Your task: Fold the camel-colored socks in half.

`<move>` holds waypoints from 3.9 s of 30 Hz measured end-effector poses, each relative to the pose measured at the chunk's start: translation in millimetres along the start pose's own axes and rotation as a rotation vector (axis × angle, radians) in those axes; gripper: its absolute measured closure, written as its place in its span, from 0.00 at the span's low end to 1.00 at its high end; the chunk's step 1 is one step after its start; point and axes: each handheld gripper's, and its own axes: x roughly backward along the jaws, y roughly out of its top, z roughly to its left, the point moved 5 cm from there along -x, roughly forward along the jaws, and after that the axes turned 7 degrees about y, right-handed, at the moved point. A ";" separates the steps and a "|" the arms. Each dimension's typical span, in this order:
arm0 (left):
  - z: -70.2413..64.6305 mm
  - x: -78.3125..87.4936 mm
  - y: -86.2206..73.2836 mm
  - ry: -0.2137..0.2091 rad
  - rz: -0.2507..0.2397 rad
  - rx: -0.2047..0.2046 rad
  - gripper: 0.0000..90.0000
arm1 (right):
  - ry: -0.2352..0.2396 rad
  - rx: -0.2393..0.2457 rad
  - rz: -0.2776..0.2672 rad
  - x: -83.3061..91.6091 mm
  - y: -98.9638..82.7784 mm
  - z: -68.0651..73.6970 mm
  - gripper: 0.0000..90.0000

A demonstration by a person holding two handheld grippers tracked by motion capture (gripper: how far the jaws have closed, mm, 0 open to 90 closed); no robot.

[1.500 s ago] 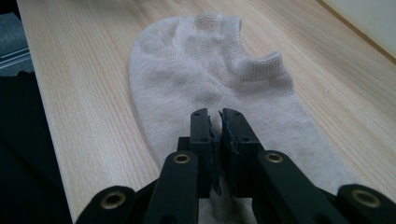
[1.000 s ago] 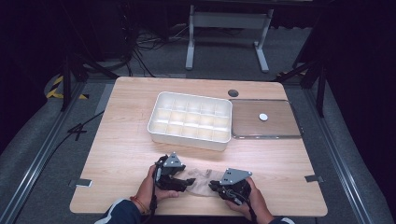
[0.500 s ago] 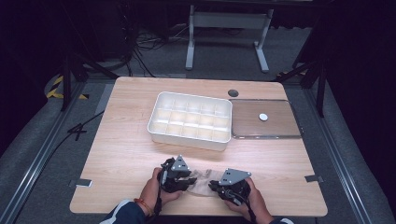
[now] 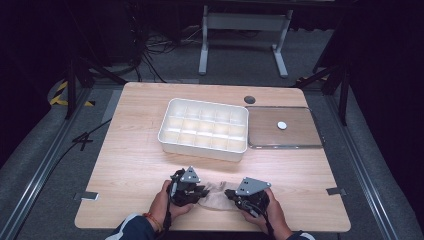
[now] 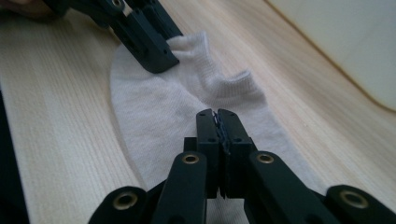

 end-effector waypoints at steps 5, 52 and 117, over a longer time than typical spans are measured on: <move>1.3 5.8 1.6 -0.022 -0.039 0.019 0.88 | -0.007 0.002 0.034 -9.0 1.3 -1.1 0.99; -10.2 16.4 26.3 -0.067 -0.193 0.011 0.93 | 0.007 -0.044 -0.007 -29.1 18.5 -0.2 0.76; -33.7 -7.6 53.5 -0.064 -0.207 -0.014 0.93 | -0.024 -0.222 0.015 30.5 -19.7 -46.5 0.81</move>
